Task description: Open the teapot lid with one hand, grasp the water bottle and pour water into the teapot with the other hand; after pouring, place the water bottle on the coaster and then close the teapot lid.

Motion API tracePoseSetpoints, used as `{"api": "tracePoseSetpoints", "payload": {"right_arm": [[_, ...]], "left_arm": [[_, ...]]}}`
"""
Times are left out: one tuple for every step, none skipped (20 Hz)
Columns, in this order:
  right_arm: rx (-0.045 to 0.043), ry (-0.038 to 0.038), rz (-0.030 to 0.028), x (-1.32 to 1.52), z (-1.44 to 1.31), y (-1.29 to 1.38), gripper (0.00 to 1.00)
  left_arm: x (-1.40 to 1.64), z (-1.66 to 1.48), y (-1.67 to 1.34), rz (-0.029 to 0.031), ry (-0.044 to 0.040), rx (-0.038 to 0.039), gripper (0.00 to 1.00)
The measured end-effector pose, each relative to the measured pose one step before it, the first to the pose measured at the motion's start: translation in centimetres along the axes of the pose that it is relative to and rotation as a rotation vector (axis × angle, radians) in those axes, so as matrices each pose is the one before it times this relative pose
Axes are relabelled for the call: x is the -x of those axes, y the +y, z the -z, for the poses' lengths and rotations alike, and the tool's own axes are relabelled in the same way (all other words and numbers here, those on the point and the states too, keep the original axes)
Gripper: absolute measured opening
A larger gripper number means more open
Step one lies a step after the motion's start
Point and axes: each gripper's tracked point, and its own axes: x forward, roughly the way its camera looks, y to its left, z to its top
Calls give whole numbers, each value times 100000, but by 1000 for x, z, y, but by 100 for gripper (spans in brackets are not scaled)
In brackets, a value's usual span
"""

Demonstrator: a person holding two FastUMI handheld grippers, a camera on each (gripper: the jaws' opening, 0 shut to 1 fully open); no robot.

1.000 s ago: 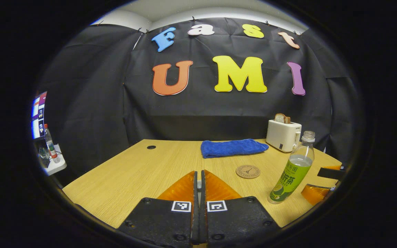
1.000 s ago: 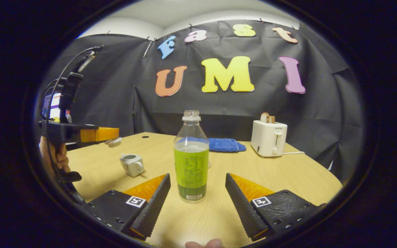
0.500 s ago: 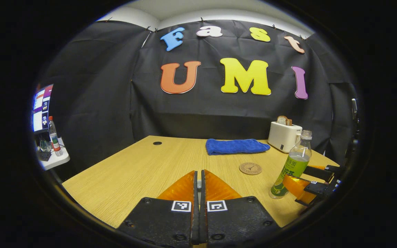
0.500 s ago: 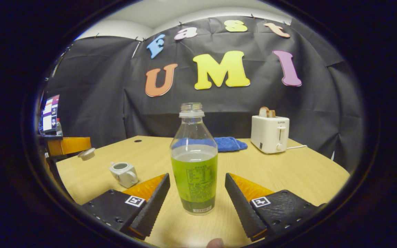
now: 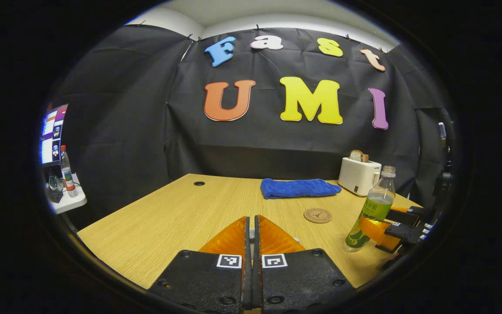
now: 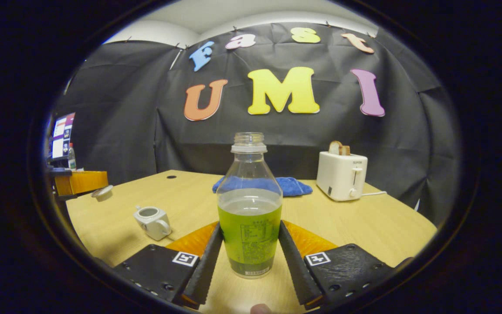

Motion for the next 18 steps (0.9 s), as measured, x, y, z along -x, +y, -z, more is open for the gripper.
{"api": "tracePoseSetpoints", "payload": {"right_arm": [[3863,-157,-926,-103,-585,160,72],[5085,-311,-481,-198,-604,144,72],[6215,569,-718,-474,-507,159,71],[6028,621,-1088,-504,-582,224,71],[6220,1338,-867,-728,-102,143,70],[8601,2969,-1788,-800,-12,314,71],[8404,1936,-546,-620,243,-242,71],[8634,2480,419,-784,105,100,71],[7686,1359,262,-822,-51,-5,71],[6987,980,664,-601,-105,142,71],[6265,-34,279,-334,-113,197,71],[5280,-389,226,-279,-335,244,71],[4534,-586,-28,-221,-239,363,71],[4657,-190,-375,-268,-316,450,71],[5129,114,163,-326,-146,233,72],[5702,261,588,-201,-251,44,71],[5838,-299,1135,-141,-301,-101,71],[5522,-453,1784,-208,-366,-190,72]], "left_arm": [[-154,-70,156,197,-17,280,2],[-55,1,323,-312,-129,404,2],[-226,-36,102,346,-212,25,2],[-45,-95,5,293,-306,-91,2],[65,-3,64,325,-296,-127,2],[59,40,109,616,-624,-178,2],[23,172,68,494,-334,-716,2],[-40,298,157,386,-114,-1286,4],[13,181,263,-464,203,-874,3],[33,164,374,-50,-17,-224,3],[-19,73,190,530,116,290,2],[-40,-89,183,540,-394,340,3],[76,39,344,-115,-83,226,2],[-20,137,694,-1150,395,-372,3],[-24,227,679,-1277,482,-430,2],[29,197,522,-802,134,49,2],[-151,-2,276,-107,280,608,3],[-25,332,130,-11,1300,894,2]]}}
